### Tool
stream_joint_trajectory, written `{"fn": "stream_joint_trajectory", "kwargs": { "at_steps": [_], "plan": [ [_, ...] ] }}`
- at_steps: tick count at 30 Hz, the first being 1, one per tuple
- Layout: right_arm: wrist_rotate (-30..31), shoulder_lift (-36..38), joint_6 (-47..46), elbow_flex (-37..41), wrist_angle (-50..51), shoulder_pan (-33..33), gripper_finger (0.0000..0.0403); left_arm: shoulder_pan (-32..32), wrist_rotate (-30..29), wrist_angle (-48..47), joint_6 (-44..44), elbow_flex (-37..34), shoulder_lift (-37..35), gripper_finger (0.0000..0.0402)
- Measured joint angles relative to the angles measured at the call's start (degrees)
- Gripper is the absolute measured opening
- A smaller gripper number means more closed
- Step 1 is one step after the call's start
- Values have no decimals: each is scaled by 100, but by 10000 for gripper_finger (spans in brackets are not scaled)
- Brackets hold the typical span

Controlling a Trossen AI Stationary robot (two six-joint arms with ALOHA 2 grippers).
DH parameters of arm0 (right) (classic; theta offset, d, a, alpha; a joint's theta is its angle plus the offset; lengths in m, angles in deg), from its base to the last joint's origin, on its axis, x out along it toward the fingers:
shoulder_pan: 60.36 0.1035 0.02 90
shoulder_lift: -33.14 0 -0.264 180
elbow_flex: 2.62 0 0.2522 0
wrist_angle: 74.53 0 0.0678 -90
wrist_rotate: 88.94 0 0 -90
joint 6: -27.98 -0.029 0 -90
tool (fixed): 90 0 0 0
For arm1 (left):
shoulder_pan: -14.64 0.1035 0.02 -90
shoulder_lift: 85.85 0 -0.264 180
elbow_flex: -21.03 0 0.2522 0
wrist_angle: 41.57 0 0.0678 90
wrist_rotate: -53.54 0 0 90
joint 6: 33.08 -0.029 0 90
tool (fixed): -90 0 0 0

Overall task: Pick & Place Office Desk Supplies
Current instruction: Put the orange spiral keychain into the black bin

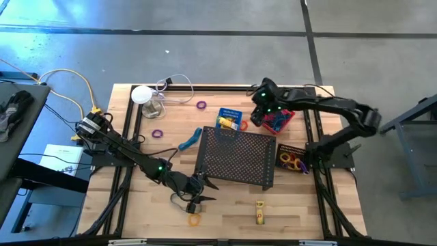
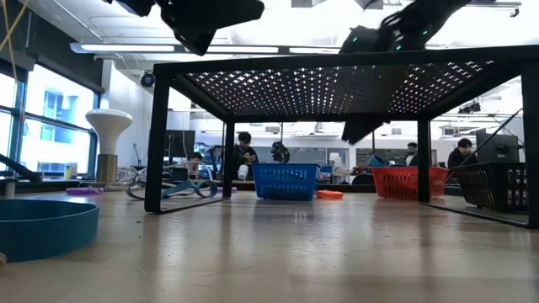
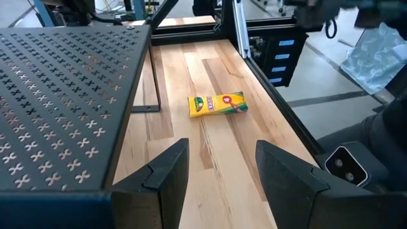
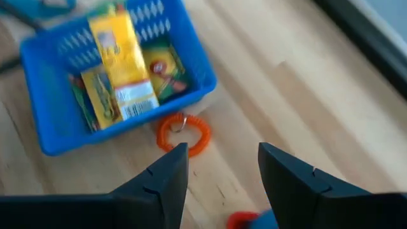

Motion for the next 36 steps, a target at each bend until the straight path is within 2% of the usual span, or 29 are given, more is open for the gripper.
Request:
{"fn": "stream_joint_trajectory", "kwargs": {
  "at_steps": [9,17,30,36],
  "plan": [
    [76,-962,815,-264,-111,515,177,0,0,2,-305,0,0,177],
    [142,-1411,1665,-332,-198,628,171,0,-1,-1,-437,0,-13,177],
    [94,-2054,1998,-339,-647,556,171,28,-35,-2,-558,0,-105,177],
    [-264,-2262,2012,-360,-667,383,171,48,-37,-2,-556,0,-105,177]
  ]
}}
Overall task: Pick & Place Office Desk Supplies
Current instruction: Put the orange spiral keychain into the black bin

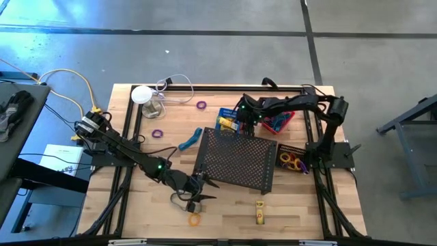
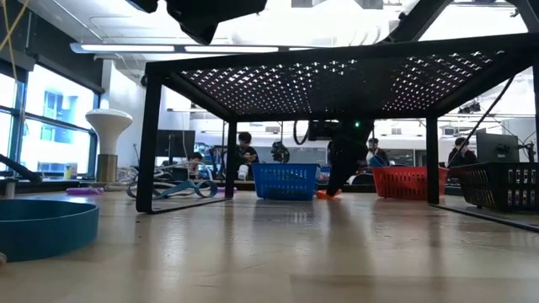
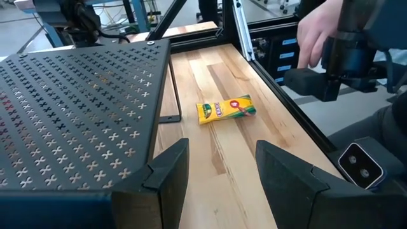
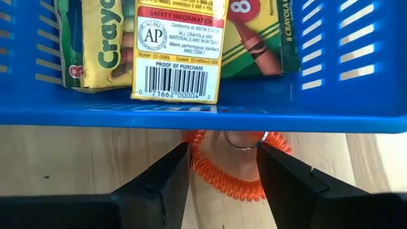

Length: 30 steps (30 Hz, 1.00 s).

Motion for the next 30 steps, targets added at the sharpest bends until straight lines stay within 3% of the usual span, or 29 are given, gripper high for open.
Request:
{"fn": "stream_joint_trajectory", "kwargs": {
  "at_steps": [8,17,25,30],
  "plan": [
    [-89,-56,-17,12,-3,-56,165,0,0,-2,4,0,0,177],
    [-467,-70,80,23,55,12,104,0,-2,-91,23,0,0,177],
    [-51,-181,264,20,110,315,94,0,-2,-186,147,0,0,177],
    [-157,-292,193,-4,128,298,92,0,-1,-195,174,0,0,177]
  ]
}}
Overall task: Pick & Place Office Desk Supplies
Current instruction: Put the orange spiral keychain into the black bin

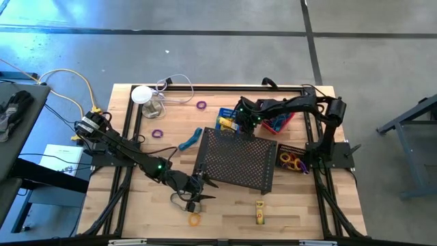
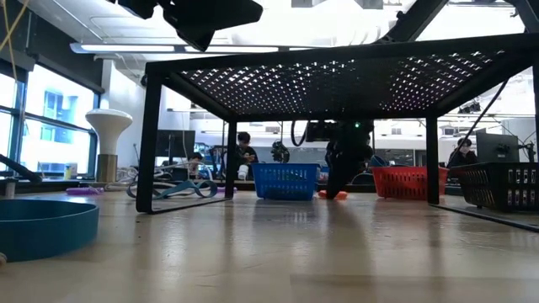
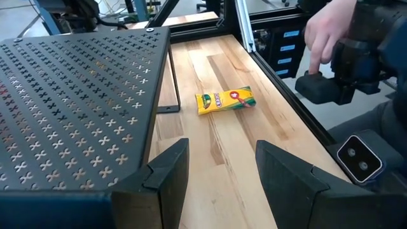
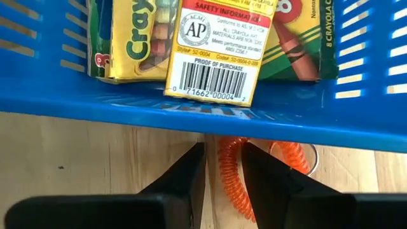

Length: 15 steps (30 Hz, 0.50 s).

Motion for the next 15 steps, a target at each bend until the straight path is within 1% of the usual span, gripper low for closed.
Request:
{"fn": "stream_joint_trajectory", "kwargs": {
  "at_steps": [2,4,7,9,13,15],
  "plan": [
    [-5,-1,-111,0,4,-36,85,0,9,0,68,0,0,177],
    [-179,-6,-197,2,6,-81,70,0,34,0,107,0,0,177],
    [-381,-17,-202,4,44,-208,38,0,46,0,119,0,0,177],
    [-352,-18,-173,4,95,-254,16,0,54,0,125,0,0,177],
    [-222,-7,-146,4,125,-275,8,0,58,-19,232,0,0,177],
    [-62,62,-147,9,160,-242,7,0,58,-41,246,0,0,177]
  ]
}}
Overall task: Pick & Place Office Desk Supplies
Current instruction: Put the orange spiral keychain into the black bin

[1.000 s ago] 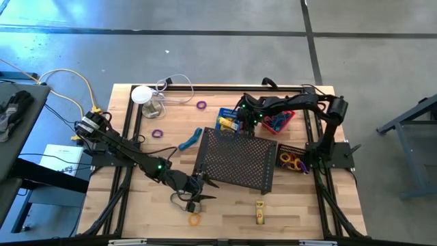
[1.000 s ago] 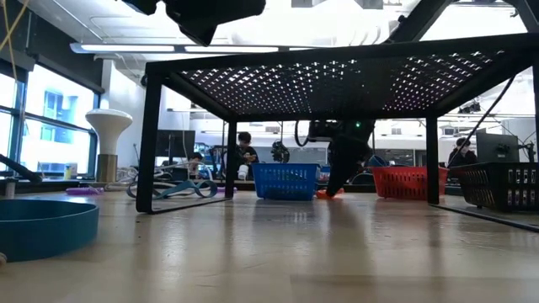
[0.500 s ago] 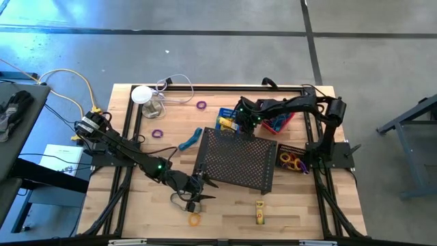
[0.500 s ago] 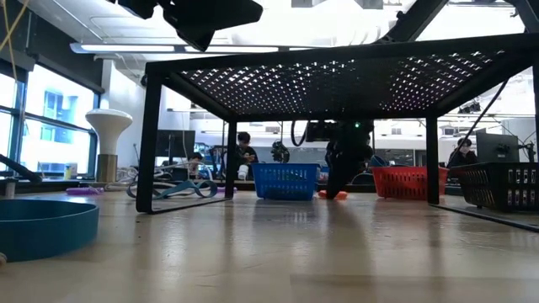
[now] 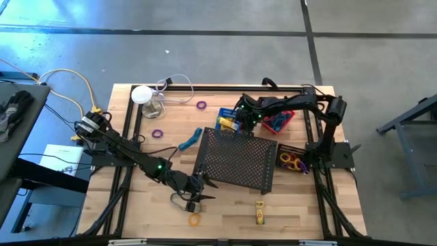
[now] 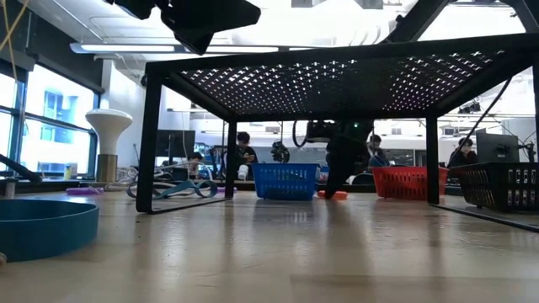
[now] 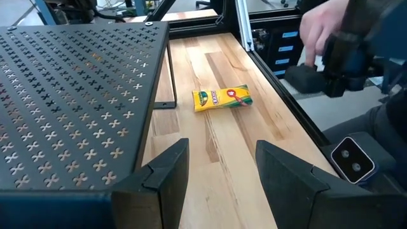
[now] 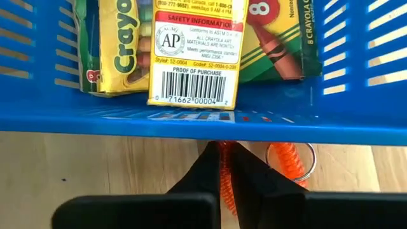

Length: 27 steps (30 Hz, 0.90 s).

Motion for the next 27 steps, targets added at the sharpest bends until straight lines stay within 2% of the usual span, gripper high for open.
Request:
{"fn": "stream_joint_trajectory", "kwargs": {
  "at_steps": [4,7,11,19,22,27],
  "plan": [
    [665,339,-69,36,80,258,5,-11,2,4,3,0,0,177],
    [1264,730,-75,104,501,520,5,-11,7,6,3,0,0,177],
    [2245,1410,-102,52,557,879,5,-11,9,4,2,0,0,177],
    [3589,2765,-384,48,1103,1811,5,-11,9,22,135,0,0,177],
    [3886,3230,-562,48,1314,2127,4,-11,7,27,149,0,0,177],
    [3971,3795,-953,32,1499,2366,4,-11,7,190,290,0,0,177]
  ]
}}
